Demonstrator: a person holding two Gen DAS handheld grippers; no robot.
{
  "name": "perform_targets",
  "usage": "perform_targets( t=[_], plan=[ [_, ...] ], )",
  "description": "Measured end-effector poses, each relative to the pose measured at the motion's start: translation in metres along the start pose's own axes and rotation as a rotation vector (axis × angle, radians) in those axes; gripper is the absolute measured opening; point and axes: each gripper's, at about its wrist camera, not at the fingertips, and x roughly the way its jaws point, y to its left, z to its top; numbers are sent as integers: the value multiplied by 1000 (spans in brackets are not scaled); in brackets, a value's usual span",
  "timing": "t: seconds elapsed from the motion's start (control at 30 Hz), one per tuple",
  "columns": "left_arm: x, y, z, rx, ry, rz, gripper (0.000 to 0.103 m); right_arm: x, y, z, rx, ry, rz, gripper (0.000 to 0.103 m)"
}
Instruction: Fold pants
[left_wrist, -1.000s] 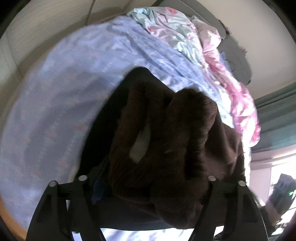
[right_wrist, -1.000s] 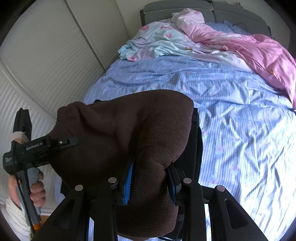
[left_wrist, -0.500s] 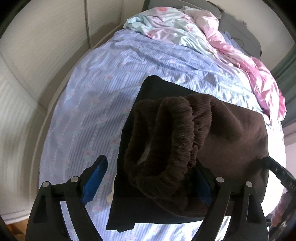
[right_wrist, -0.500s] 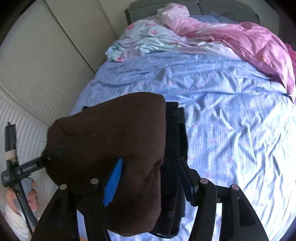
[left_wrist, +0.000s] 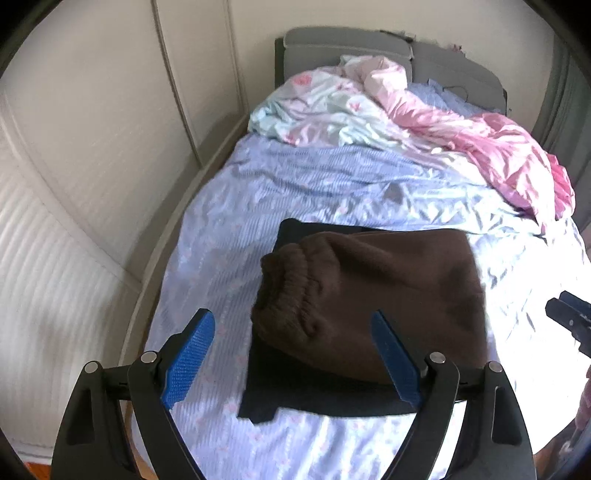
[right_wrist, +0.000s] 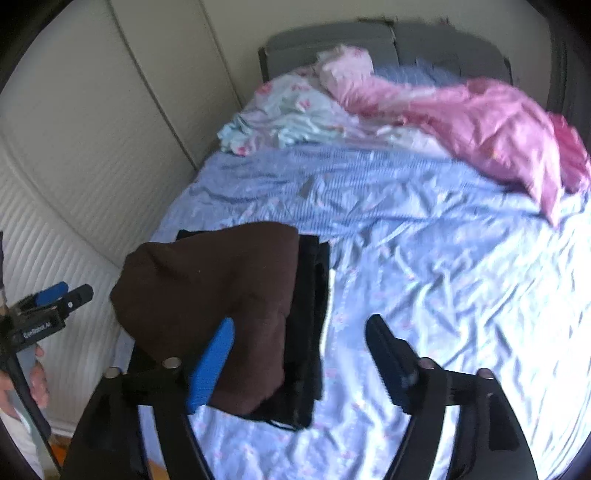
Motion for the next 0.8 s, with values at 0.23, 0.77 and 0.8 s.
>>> perform_targets(
  t=[0.23, 0.77, 0.8],
  plan=[
    [-82, -55, -31, -14, -88, -10, 101, -77, -31, -27, -50, -46, -27, 83],
    [-199, -193, -114, 61, -111, -27, 103, -217, -128, -101, 0, -66, -118, 83],
    [-204, -202, -120, 70, -111, -29, 103, -226, -134, -106, 8, -69, -125, 83]
  ],
)
